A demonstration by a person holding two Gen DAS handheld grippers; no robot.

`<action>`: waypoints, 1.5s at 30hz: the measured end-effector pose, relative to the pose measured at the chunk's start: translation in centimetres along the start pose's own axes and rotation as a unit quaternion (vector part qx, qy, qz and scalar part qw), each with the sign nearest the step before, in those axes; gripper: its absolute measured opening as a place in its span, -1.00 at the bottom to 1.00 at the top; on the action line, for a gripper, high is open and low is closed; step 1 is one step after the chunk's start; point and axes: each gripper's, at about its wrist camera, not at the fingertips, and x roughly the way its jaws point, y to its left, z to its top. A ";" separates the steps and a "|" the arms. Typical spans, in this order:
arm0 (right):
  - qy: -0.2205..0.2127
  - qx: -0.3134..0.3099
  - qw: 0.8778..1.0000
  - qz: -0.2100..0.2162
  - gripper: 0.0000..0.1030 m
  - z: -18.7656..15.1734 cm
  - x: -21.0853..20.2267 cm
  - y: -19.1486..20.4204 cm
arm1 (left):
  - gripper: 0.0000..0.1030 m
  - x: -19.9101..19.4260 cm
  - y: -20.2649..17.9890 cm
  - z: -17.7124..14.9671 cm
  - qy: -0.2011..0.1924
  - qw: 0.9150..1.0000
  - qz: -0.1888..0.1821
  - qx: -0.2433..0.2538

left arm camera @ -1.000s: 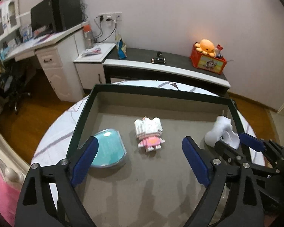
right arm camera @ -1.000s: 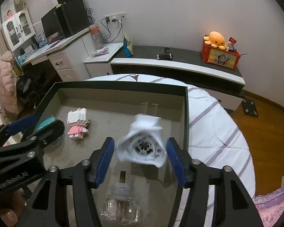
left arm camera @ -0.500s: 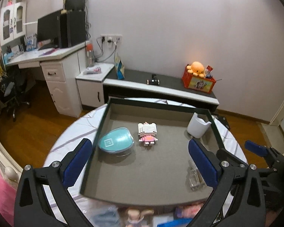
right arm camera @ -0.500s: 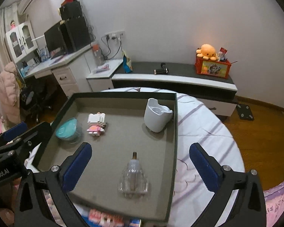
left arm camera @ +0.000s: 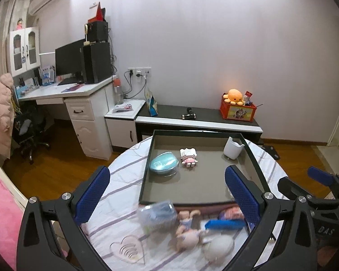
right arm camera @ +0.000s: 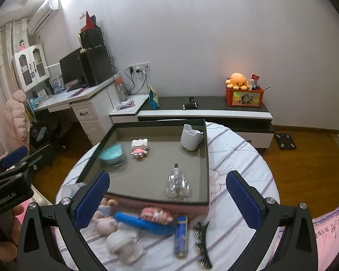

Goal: Organize rigid objects
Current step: 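Withdraw both tools from the box and move toward the remaining items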

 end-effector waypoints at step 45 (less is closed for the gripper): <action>-0.006 0.014 1.000 -0.020 1.00 -10.4 -10.0 1.5 | 1.00 -8.9 3.0 -10.0 0.022 1.000 0.015 0.006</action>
